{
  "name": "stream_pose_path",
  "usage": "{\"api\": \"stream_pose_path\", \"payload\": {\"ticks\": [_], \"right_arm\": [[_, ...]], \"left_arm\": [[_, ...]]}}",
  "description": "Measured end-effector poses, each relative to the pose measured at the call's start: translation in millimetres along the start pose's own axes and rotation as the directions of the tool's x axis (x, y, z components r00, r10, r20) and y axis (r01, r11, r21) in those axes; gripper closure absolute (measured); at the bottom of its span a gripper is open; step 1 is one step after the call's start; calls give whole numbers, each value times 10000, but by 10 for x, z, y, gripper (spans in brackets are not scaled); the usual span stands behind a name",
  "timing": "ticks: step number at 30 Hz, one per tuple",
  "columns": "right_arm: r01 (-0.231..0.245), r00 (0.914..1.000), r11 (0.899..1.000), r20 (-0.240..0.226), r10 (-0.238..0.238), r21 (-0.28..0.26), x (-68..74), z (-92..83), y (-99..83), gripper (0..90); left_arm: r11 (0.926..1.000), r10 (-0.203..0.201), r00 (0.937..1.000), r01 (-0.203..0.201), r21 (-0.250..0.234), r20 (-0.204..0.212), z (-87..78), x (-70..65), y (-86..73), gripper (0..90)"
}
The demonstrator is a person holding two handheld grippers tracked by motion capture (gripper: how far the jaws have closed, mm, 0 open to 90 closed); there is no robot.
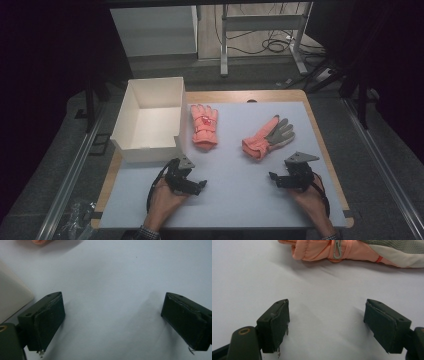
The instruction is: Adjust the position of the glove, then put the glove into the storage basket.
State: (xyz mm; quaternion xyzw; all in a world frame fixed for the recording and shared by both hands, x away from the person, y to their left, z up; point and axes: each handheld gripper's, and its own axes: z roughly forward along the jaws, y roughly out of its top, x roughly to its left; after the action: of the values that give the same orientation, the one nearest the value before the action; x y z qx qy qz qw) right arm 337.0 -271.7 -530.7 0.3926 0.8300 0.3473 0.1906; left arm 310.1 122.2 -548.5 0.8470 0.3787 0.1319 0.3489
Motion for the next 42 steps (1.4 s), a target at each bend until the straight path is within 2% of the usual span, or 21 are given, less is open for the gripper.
{"api": "stream_pose_path", "payload": {"ticks": [12,27,38,40,42], "right_arm": [[95,9999,9998,-109,-93,168,17,10,8,139],[105,9999,9998,-115,-103,152,12,7,13,150],[-211,9998,9997,-72,212,126,-40,-29,68,180],[-584,9982,9983,-114,584,-24,-78,-42,109,180],[-703,9975,9975,-128,702,-96,-90,-44,124,180]], "left_arm": [[9999,59,10000,-59,-83,-19,-1,3,-11,52],[9999,51,10000,-51,-94,-14,-1,4,-12,52],[9999,47,10000,-47,-93,-15,-1,3,-12,51],[9999,47,10000,-48,-92,-15,-1,3,-12,52],[9999,47,10000,-47,-92,-16,-1,3,-12,51]]}}
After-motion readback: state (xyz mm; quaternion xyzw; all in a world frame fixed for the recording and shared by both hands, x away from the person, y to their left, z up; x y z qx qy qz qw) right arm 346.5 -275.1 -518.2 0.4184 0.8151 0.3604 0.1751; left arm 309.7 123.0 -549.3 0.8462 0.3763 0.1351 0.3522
